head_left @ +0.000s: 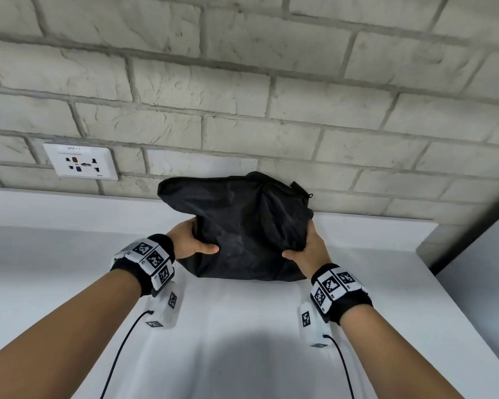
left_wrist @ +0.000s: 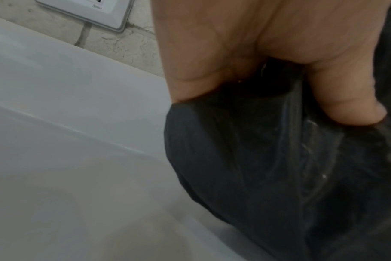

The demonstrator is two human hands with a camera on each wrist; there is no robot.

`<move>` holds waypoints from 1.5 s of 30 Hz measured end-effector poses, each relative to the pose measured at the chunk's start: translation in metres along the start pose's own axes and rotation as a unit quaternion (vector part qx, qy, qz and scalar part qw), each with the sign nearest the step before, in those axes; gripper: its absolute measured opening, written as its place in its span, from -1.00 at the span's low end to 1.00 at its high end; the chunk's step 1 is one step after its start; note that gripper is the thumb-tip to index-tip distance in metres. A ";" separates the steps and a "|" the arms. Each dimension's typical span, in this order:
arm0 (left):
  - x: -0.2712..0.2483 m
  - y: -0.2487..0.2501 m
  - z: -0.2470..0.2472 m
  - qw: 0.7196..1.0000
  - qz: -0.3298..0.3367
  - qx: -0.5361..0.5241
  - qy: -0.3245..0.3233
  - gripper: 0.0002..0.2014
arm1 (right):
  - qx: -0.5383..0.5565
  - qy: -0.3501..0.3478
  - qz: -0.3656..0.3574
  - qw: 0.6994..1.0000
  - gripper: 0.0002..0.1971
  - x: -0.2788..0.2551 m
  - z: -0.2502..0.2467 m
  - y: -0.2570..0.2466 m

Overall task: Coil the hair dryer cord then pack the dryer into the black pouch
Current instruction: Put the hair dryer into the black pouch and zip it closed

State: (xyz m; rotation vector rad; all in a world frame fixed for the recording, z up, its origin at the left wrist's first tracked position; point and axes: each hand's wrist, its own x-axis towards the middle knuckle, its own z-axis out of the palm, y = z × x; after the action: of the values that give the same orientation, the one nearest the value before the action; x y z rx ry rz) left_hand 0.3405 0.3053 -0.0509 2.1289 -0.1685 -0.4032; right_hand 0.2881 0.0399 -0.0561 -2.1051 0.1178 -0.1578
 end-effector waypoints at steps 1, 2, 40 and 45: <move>0.001 0.001 -0.001 1.000 0.002 0.000 -0.002 -0.03 | 0.000 0.005 0.002 1.000 -0.12 0.002 0.001 0.004; 0.003 0.000 -0.001 1.000 -0.002 -0.002 -0.004 0.05 | -0.002 0.011 0.004 1.000 -0.12 0.003 0.002 0.008; 0.012 -0.006 0.008 0.999 -0.015 0.026 0.043 -0.35 | -0.096 0.071 0.113 0.986 -0.42 0.014 0.013 0.025; 0.023 -0.006 0.023 0.997 -0.026 -0.005 0.069 -0.43 | -0.088 0.116 0.116 0.982 -0.36 0.027 0.012 0.029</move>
State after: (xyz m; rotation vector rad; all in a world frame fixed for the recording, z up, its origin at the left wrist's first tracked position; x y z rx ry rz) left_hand 0.3542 0.2843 -0.0726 2.1457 -0.0329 -0.2851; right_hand 0.3158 0.0310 -0.0858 -2.2223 0.5322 -0.2609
